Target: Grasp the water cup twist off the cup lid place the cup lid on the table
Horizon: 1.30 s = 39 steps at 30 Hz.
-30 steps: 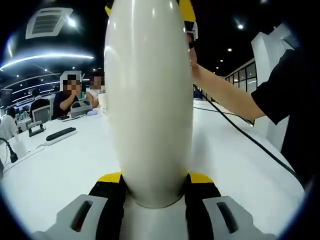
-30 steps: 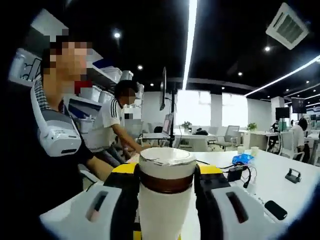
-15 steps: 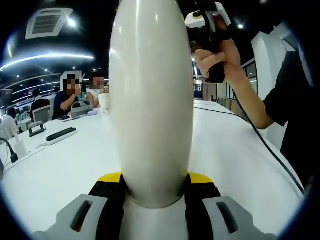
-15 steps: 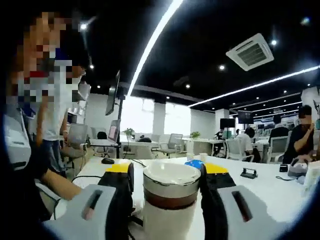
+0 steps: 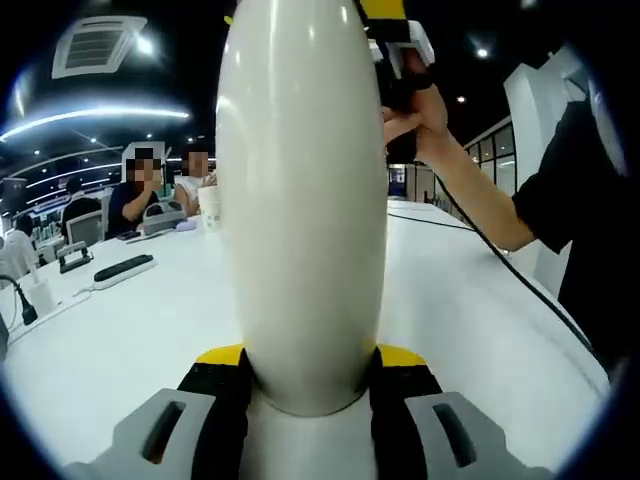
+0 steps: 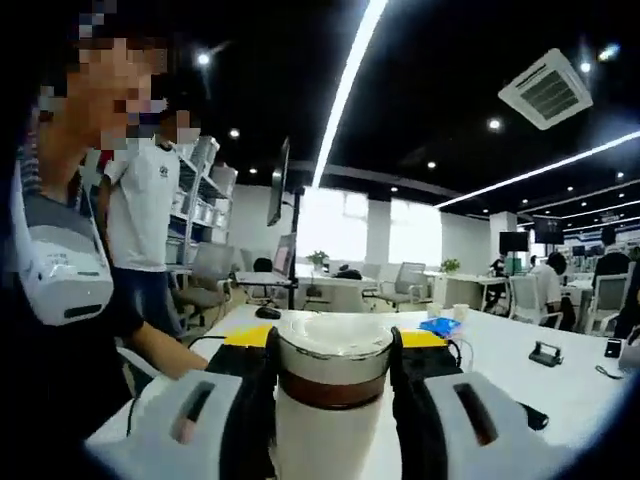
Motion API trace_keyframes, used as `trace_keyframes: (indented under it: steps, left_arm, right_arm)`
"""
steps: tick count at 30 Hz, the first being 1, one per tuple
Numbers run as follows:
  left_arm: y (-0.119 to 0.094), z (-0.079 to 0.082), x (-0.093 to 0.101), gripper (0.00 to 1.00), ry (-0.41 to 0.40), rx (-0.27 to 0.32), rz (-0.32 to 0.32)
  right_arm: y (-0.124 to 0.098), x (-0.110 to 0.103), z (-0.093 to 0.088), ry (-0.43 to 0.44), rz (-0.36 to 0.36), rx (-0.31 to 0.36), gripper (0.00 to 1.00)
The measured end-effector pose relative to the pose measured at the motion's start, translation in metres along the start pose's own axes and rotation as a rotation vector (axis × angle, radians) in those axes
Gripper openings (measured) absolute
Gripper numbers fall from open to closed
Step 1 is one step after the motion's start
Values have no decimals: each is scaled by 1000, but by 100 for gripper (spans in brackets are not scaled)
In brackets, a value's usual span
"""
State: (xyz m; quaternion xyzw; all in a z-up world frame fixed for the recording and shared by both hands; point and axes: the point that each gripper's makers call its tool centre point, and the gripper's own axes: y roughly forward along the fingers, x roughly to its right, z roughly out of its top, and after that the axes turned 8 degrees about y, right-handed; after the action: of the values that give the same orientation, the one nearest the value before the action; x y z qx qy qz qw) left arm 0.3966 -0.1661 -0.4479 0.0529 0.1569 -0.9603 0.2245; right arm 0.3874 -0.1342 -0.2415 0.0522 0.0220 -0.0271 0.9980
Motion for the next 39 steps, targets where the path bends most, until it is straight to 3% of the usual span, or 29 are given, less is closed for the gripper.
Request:
trace_keyframes:
  steps: [2,4,9,12,15,18,22,25,27,29,32,35,39]
  left_arm:
    - [0,0,0,48,-1,0,-1]
    - [0,0,1,48,-1,1,-2]
    - [0,-1,2,48,-1,1,-2]
    - [0,-1,3,48,-2,0,-3]
    - [1,0,4,48,0,1,-5]
    - [1,0,5,48,1,0,-5]
    - [2,0,5,48,2,1,-6]
    - [2,0,5,48,2,1,-5]
    - [2,0,5,48,2,1,-5]
    - [3,0,6,48,3,1,-5]
    - [3,0,6,48,3,1,-5]
    - [3,0,6,48,3,1,-5]
    - [3,0,6,48,3,1,-5]
  right_arm:
    - [0,-3,0,42,137,-5,47]
    - [0,-5,-1,17,195,-4,47]
    - [3,-7,-1,37,216,13,47]
    - [0,-7,-2,30,180,2,48]
    - [-9,5,4,8,24,23,56]
    - [-15,15,18,65,-145,92,60]
    - [-9,-1,35,14,-193,114,59]
    - [-8,2,46,16,-298,148,59]
    - [-9,6,38,-15,-367,97,58]
    - [-7,7,33,-48,-404,70,58]
    - [1,3,28,-25,-383,68,58]
    - [2,11,6,-24,-415,-33,58]
    - [3,11,3,13,-381,-4,50]
